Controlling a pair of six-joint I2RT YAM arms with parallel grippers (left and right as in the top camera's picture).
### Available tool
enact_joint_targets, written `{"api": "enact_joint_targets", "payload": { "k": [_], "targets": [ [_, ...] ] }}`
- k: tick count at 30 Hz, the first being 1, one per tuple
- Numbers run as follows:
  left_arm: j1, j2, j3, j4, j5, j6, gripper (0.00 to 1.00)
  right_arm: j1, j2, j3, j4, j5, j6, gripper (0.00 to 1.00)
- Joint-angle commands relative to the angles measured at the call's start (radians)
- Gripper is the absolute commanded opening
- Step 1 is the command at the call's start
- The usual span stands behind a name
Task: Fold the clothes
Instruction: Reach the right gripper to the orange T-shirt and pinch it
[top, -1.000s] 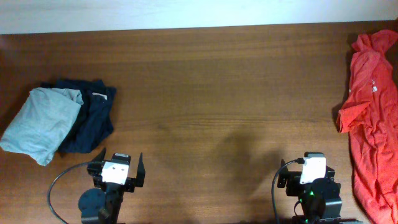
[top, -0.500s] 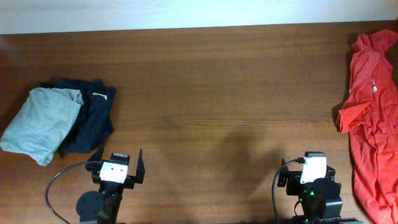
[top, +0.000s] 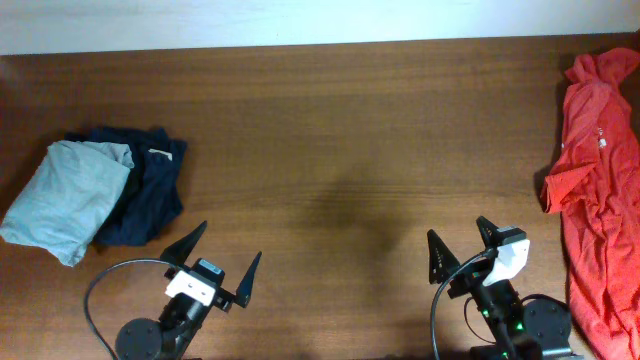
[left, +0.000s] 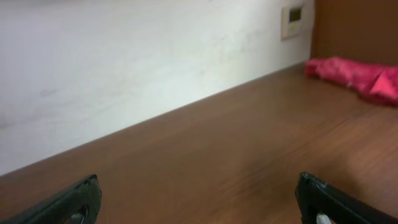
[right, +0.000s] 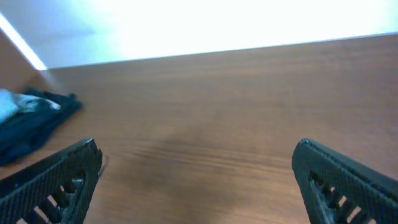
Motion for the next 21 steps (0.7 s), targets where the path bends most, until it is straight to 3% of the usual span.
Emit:
{"api": "enact_joint_targets", "payload": {
  "k": [1,5,9,11,16,21],
  "targets": [
    [0.004,0.041,0.125,0.013,0.044,-0.072,0.99,0.005,0.012,0.065,0.014,-0.071,0.035,0.99],
    [0.004,0.193,0.292,-0.020,-0.040,-0.072,1.00,0.005,0.134,0.196,0.011,-0.060,0.077,0.98],
    [0.004,0.434,0.518,-0.114,-0.081,-0.069,0.99,0.005,0.383,0.409,-0.082,-0.032,0.073,0.99],
    [0.004,0.576,0.658,-0.192,-0.081,-0.069,0.99,0.005,0.507,0.522,-0.155,0.004,0.059,0.98],
    [0.004,0.945,1.090,-0.519,-0.080,-0.037,0.99,0.005,0.888,0.917,-0.397,0.045,-0.147,0.99],
    [0.004,1.157,1.290,-0.697,-0.061,-0.039,0.99,0.005,1.129,1.117,-0.554,0.056,-0.161,0.99]
  ]
}}
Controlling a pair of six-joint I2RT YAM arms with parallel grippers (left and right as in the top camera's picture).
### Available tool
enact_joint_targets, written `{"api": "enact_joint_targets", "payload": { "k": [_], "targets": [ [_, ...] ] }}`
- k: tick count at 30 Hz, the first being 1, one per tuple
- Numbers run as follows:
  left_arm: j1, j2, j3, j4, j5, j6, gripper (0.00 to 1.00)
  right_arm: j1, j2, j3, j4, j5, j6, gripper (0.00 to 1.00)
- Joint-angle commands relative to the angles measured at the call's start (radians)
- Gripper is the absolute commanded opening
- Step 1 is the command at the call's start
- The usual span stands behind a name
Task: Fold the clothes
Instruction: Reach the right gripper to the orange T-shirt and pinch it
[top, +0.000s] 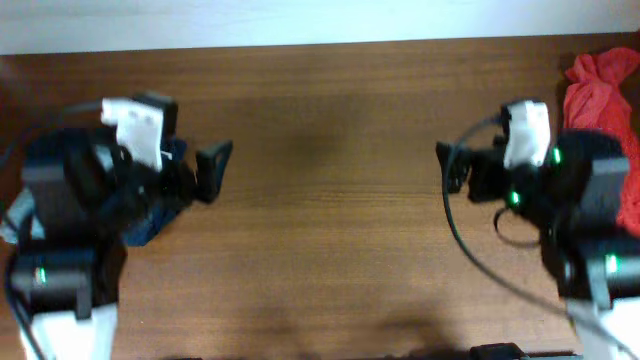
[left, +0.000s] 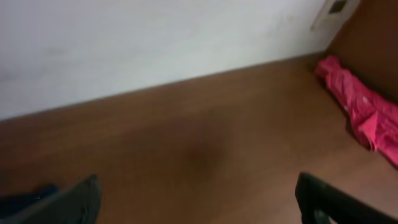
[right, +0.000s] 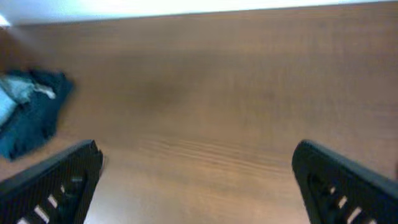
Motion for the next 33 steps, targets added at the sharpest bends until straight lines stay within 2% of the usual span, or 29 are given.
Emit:
{"api": "enact_joint_targets", "payload": {
  "k": [1,7,13,15,17,23,28,30,33],
  "targets": [
    [0.003,0.123,0.093,-0.064,0.026,0.009,0.99,0.003,0.153,0.107,-0.079,0.052,-0.060,0.99],
    [0.003,0.209,0.093,-0.108,0.097,0.010,0.99,-0.116,0.365,0.232,-0.220,0.081,0.063,0.99],
    [0.003,0.215,0.093,-0.106,0.094,0.010,0.99,-0.395,0.588,0.380,-0.263,0.081,0.135,0.99],
    [0.003,0.215,0.093,-0.106,0.094,0.010,0.99,-0.505,0.692,0.415,-0.250,0.080,0.179,0.91],
    [0.003,0.215,0.093,-0.106,0.094,0.010,0.99,-0.555,0.756,0.416,-0.216,0.081,0.179,0.86],
    [0.003,0.215,0.093,-0.111,0.094,0.009,0.99,-0.608,0.935,0.416,-0.172,0.203,0.237,0.86],
    [0.003,0.215,0.093,-0.109,0.094,0.010,0.99,-0.590,1.038,0.415,-0.154,0.210,0.244,0.84],
    [0.003,0.215,0.093,-0.110,0.094,0.010,0.99,-0.585,1.066,0.415,-0.146,0.267,0.296,0.84],
    [0.003,0.215,0.093,-0.117,0.094,0.010,0.99,-0.585,1.108,0.415,-0.124,0.302,0.346,0.79]
  ]
}}
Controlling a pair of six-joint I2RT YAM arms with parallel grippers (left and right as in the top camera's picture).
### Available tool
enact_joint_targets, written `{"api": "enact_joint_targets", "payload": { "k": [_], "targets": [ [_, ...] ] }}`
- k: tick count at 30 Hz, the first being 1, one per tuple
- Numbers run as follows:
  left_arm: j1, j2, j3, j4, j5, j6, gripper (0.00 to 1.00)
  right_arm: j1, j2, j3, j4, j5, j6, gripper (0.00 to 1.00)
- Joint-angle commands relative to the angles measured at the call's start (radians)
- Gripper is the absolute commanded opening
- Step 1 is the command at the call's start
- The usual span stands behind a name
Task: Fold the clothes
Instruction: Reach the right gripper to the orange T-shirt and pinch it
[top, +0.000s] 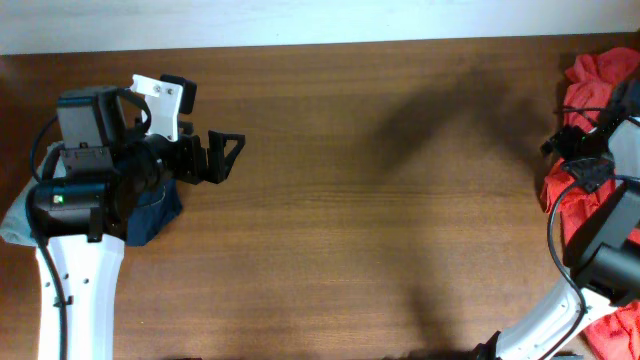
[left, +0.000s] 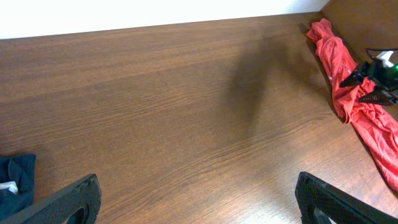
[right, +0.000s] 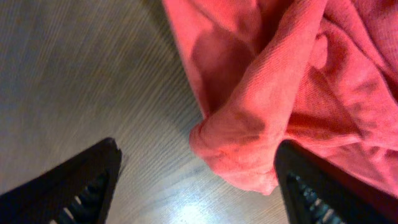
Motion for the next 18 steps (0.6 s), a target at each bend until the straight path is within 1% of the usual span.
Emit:
{"api": "enact_joint_targets", "payload": {
  "k": [1,3,4,5,6,9,10,11,15,17,18],
  "targets": [
    [0.003,-0.007,0.018,-0.009,0.018,0.009,0.99,0.007,0.046,0.010,0.016,0.079,0.079,0.78],
    [0.003,-0.007,0.018,-0.012,0.018,0.009,0.99,0.008,0.058,0.010,0.017,0.079,0.090,0.76],
    [0.003,-0.007,0.018,-0.012,0.018,0.009,0.99,0.008,0.063,0.010,0.016,0.079,0.093,0.69],
    [0.003,-0.007,0.018,-0.012,0.018,0.009,0.99,0.008,0.066,0.010,0.016,0.079,0.093,0.61],
    [0.003,-0.007,0.018,-0.012,0.018,0.009,0.99,0.008,0.066,0.010,0.014,0.079,0.093,0.48],
    [0.003,-0.007,0.018,-0.015,0.018,0.009,0.99,0.008,0.058,0.011,0.003,0.079,0.092,0.19],
    [0.003,-0.007,0.018,-0.016,0.018,0.009,1.00,0.007,0.053,0.012,-0.005,0.079,0.092,0.10],
    [0.003,-0.007,0.018,-0.016,0.018,0.009,0.99,0.007,0.046,0.014,-0.015,0.079,0.092,0.04],
    [0.003,-0.007,0.018,-0.016,0.018,0.010,0.99,0.008,-0.009,0.045,-0.042,0.076,0.079,0.04],
    [0.003,-0.007,0.018,-0.016,0.018,0.009,0.99,0.008,-0.052,0.076,-0.040,0.058,0.038,0.04],
    [0.003,-0.007,0.018,-0.015,0.018,0.009,0.99,0.008,-0.103,0.124,-0.042,0.026,-0.010,0.04]
  ]
}}
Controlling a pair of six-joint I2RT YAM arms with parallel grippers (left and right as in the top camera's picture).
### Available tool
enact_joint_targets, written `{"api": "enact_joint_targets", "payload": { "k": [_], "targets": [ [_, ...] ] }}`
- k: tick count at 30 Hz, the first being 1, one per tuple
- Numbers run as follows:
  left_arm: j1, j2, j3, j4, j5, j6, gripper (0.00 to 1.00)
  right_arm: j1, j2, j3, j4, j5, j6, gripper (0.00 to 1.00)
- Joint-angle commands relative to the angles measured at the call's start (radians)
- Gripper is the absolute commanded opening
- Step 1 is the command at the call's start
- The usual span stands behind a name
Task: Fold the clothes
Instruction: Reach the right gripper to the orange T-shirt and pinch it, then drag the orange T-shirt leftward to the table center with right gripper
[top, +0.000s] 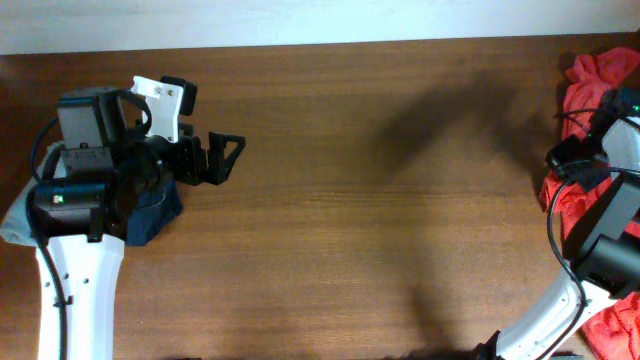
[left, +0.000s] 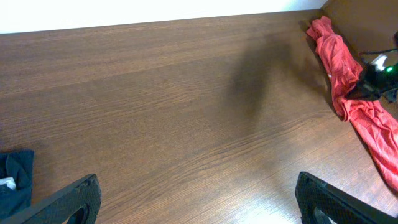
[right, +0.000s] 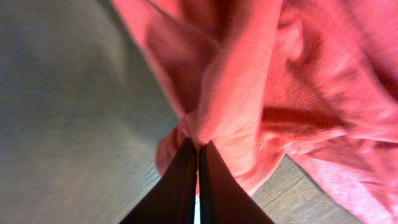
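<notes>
A crumpled red garment (top: 592, 95) lies along the table's right edge; it also shows as the red garment (left: 348, 87) and fills the right wrist view as red cloth (right: 298, 74). My right gripper (right: 199, 148) is shut on a fold at the garment's left edge, seen from above as the right gripper (top: 557, 160). My left gripper (top: 228, 160) hangs open over bare wood at the left, holding nothing; its left gripper (left: 199, 200) fingers stand wide apart.
A dark navy garment (top: 152, 212) and a light grey-blue one (top: 12, 225) lie at the left, mostly hidden under my left arm; the navy garment (left: 12, 180) peeks into the left wrist view. The brown table (top: 350, 200) ends at a white wall behind.
My right gripper was open over the left edge of the red garment. Now it is shut on a fold of that edge. The left arm has not moved.
Both arms sat low at the table's front, grippers open. Then both were raised, the left near the navy pile, the right near the red garment. Later the right gripper hung open at the red garment's edge; now it pinches that edge.
</notes>
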Motion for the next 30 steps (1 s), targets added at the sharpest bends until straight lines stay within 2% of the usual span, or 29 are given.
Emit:
{"api": "enact_joint_targets", "payload": {
  "k": [1,5,8,11,16,24,30],
  "targets": [
    [0.003,-0.007,0.018,-0.003,0.018,0.010,0.99,0.005,-0.167,0.133,0.000,-0.068,-0.096,0.04],
    [0.003,-0.007,0.018,-0.002,0.018,0.010,0.99,0.007,-0.283,0.235,0.002,-0.297,-0.118,0.04],
    [0.003,-0.007,0.018,-0.002,0.017,0.010,0.99,0.029,-0.352,0.289,0.005,-0.376,-0.118,0.04],
    [0.003,-0.007,0.018,-0.002,0.017,0.010,1.00,0.074,-0.412,0.320,0.010,-0.385,-0.134,0.04],
    [0.003,-0.007,0.018,-0.002,0.013,0.010,0.99,0.208,-0.492,0.328,0.053,-0.412,-0.248,0.04],
    [0.003,-0.007,0.018,-0.003,0.013,0.010,0.99,0.423,-0.491,0.327,0.017,-0.406,-0.289,0.04],
    [0.003,-0.007,0.018,-0.003,-0.023,0.010,0.99,0.558,-0.489,0.327,0.000,-0.312,-0.302,0.04]
  ]
}}
